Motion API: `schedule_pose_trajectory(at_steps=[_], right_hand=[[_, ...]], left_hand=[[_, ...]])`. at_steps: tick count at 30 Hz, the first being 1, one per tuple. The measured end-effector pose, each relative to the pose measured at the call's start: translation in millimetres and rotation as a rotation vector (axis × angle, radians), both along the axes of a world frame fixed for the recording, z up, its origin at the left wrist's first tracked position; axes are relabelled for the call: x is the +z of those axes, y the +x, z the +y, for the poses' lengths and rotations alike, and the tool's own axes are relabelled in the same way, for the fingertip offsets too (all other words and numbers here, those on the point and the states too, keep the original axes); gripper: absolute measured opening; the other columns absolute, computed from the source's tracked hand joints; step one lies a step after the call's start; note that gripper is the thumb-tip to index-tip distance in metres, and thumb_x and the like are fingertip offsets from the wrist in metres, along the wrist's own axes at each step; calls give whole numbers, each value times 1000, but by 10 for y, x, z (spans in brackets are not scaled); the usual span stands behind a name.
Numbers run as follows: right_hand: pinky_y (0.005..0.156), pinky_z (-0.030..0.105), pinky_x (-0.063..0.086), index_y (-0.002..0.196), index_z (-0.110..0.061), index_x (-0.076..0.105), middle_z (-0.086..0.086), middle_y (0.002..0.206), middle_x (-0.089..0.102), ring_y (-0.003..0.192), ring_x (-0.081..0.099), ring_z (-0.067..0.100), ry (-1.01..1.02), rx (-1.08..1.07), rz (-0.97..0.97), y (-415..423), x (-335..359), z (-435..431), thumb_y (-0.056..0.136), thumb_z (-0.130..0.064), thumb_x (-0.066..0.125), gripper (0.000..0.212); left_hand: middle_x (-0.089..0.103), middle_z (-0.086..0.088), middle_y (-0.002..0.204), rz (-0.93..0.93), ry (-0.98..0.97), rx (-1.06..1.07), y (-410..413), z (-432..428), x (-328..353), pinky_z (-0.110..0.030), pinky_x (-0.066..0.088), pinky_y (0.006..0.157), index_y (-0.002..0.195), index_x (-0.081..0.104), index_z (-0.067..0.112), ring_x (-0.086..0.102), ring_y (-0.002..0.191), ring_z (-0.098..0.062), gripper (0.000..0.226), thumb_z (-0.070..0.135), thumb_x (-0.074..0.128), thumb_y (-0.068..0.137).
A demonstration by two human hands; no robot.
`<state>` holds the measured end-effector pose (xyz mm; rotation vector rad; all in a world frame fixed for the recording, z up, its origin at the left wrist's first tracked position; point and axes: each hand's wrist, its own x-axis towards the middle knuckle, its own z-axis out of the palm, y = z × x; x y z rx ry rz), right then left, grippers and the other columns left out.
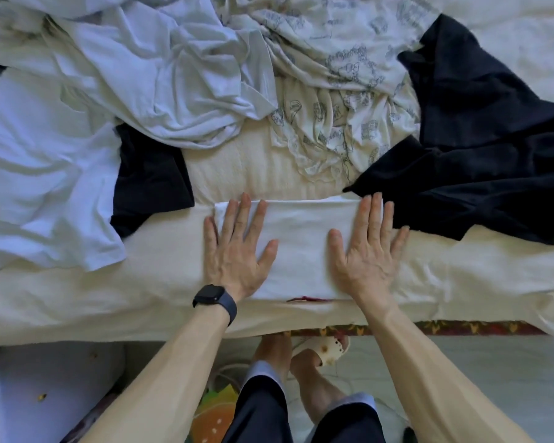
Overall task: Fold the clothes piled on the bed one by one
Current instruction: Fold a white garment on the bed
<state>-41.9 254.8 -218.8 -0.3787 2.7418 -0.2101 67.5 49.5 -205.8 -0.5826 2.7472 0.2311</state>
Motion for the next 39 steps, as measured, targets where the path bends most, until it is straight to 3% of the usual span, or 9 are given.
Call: schedule_pose_trajectory(at_steps=[4,7,10,12,17,21,26,36,39], right_hand=[[123,51,-16,163,-22,-12,-3,170,-18,155,-22,15,55,13,-50,6,251,48,103,-66,14,78],[123,53,-15,164,-23,-5,1,170,-20,153,-26,17,102,-66,-67,45,507,203,105,-59,17,72],[123,51,18,160,-23,25,7,166,22,153,19,27,-17,-205,-42,89,778,401,103,-53,38,66],[103,47,48,145,-27,46,-2,134,58,122,56,23,-266,-467,-203,64,911,456,96,-55,53,56],[78,38,59,119,-18,70,1,111,74,98,71,18,-520,-691,-615,-188,882,422,91,-39,70,35],[61,31,60,99,-28,67,-1,103,75,79,74,12,-527,-599,-695,-352,798,465,93,-37,70,11],[59,26,60,130,-27,57,-6,119,69,88,75,11,-659,-615,-857,-430,788,540,97,-29,70,36],[55,23,58,140,-36,47,-8,124,64,96,71,17,-651,-629,-906,-486,820,525,101,-22,63,44],[54,26,59,136,-36,49,-2,120,66,94,72,22,-639,-641,-892,-490,789,535,102,-17,62,41]], left_hand=[[-25,9,164,-117,-56,108,91,-141,195,-50,-21,116,155,-21,35,-26,149,-11,73,68,7,96],[-12,0,168,-97,-70,182,200,-266,417,-56,-8,120,159,-9,33,-11,154,-21,69,61,17,100],[31,-8,158,103,25,350,260,-232,696,-52,33,109,159,23,26,34,138,-32,72,50,50,97],[46,-8,142,170,212,549,303,-154,792,-42,43,96,153,34,25,47,124,-29,68,45,60,93],[67,4,108,71,667,1131,283,-178,785,-27,44,82,121,61,13,64,106,-20,45,43,72,89],[76,-6,105,51,971,1183,253,-356,718,-38,57,89,108,74,12,72,97,-23,26,28,75,89],[76,-8,107,-8,1250,1173,229,-507,737,-36,58,82,111,70,11,73,100,-25,19,20,67,94],[70,-13,123,-74,1402,1138,96,-617,827,-39,56,92,131,60,7,68,113,-29,34,10,61,97],[71,-12,121,-70,1420,1153,72,-635,831,-34,60,80,130,61,9,71,106,-25,33,7,61,97]])
